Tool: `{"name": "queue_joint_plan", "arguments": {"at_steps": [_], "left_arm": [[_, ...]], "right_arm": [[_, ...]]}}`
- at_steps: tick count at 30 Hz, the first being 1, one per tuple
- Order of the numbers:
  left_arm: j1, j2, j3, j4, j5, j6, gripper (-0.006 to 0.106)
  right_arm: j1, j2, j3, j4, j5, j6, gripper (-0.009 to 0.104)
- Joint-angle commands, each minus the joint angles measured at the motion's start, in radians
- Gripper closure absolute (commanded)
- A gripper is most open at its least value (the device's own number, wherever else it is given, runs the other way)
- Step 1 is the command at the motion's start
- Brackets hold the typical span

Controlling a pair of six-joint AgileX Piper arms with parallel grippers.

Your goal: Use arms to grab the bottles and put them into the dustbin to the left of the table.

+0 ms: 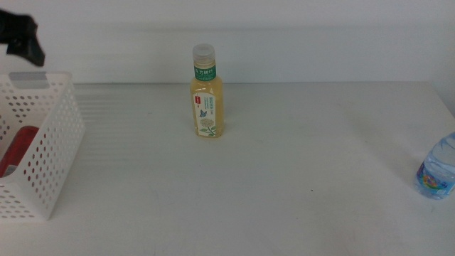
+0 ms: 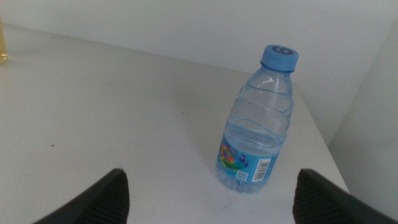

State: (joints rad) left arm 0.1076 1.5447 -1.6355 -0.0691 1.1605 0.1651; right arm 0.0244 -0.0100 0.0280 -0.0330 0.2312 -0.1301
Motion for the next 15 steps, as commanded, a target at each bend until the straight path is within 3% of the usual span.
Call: {"name": "queue_joint_plan", "arguments": {"at_steps": [1, 9, 15], "left_arm": [[-0.043, -0.084, -0.025, -0.020, -0.032, -0.032, 0.010], [-0.179, -0.195, -0.012, -0.017, -0.040, -0.054, 0.010], [-0.254, -0.328, 0.179, -0.016, -0.211, -0.085, 0.010]], "right_arm": [[-0.006, -0.027, -0.008, -0.006, -0.074, -0.009, 0.018], [-0.006, -0.027, -0.008, -0.006, -0.074, -0.009, 0.018], [-0.006, -0.027, -0.008, -0.006, -0.074, -0.009, 0.018]]}}
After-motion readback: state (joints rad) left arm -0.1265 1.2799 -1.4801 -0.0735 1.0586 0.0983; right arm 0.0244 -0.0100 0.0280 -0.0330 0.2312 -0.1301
